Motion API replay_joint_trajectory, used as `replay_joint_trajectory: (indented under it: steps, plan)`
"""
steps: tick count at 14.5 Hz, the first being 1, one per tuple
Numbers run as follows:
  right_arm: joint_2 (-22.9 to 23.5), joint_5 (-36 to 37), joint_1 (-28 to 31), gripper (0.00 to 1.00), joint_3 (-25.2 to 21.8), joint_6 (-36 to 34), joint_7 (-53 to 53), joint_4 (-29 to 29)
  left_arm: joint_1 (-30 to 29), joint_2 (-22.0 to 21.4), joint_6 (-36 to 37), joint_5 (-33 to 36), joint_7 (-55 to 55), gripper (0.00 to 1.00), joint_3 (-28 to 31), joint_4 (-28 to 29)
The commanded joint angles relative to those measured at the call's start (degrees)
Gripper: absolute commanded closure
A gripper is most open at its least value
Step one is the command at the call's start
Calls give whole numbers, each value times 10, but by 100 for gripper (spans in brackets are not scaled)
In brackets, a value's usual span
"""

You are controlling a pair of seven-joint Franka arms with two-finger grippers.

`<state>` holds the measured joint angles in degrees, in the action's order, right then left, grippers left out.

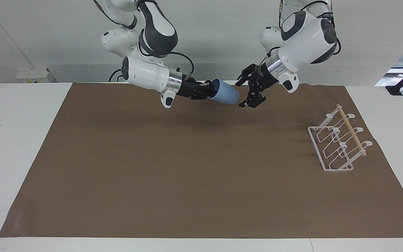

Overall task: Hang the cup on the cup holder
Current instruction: 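Carry the cup toward the left gripper while the left gripper reaches it, then grasp the cup with the left gripper while the right gripper releases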

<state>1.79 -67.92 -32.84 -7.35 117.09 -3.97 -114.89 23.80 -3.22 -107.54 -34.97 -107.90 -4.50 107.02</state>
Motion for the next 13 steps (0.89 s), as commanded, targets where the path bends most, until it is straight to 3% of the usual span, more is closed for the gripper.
replay_joint_trajectory:
  steps: [1,2,3,4,9,10,11,12,13]
  plan:
    - [-11,-12,-4,100,-1,10,-4,-11,33,-11,-28,-10,-9,1,7,29]
    - [-11,-12,-4,100,-1,10,-4,-11,41,-11,-47,-11,-19,10,6,40]
    - [-11,-12,-4,100,-1,10,-4,-11,58,-9,-88,-5,-60,62,7,46]
    - [-11,-12,-4,100,-1,10,-4,-11,75,-6,-129,8,-68,100,8,62]
    - [-11,-12,-4,100,-1,11,-5,-11,49,-5,-145,-31,-72,100,7,64]
    - [-11,-12,-4,91,-1,11,-9,-10,44,-5,-136,-31,-71,100,8,64]
    - [-11,-11,-4,55,-1,11,-20,-10,34,-5,-125,-30,-74,100,10,59]
    - [-10,-11,-4,1,-1,11,-27,-9,30,-6,-108,-20,-73,100,12,54]
    - [-9,-10,-3,1,-2,12,-29,-3,20,-6,-85,6,-72,100,13,46]
